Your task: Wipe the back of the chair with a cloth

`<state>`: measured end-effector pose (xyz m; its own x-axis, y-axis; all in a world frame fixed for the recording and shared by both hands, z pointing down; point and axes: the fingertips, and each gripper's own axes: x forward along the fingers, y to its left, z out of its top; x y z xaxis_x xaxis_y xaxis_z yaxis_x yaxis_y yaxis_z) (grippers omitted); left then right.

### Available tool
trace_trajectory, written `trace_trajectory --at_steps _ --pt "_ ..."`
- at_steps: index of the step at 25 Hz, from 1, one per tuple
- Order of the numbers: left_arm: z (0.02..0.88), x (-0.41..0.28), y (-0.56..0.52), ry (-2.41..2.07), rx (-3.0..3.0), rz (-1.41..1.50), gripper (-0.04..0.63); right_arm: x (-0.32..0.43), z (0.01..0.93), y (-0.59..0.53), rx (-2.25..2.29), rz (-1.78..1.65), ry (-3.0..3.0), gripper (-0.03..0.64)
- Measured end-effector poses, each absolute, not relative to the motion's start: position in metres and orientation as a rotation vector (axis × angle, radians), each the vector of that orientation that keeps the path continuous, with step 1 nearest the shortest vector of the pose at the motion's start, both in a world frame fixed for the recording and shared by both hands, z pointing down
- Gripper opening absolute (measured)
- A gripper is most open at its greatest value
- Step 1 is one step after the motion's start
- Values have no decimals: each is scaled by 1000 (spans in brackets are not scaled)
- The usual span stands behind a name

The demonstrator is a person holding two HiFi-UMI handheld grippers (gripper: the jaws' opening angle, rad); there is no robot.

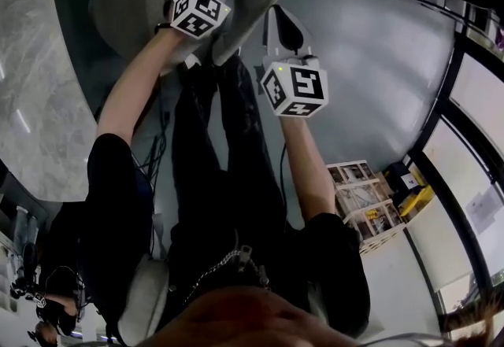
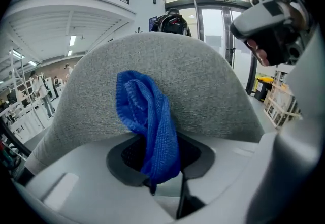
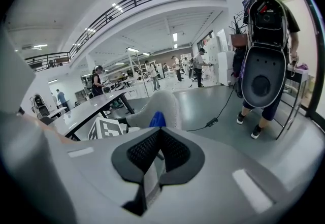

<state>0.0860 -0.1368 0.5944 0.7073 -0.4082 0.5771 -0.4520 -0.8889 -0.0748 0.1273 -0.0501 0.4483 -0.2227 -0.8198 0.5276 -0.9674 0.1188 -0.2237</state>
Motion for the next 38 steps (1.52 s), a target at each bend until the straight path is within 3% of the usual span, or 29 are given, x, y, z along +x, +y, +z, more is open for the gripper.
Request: trace_trajectory --at_steps 33,38 --pt "595 91 -10 -175 2956 1011 114 130 453 -61 1778 830 -2101 3" --pt "596 76 -20 -221 2814 842 117 128 446 -65 1760 790 -2120 3"
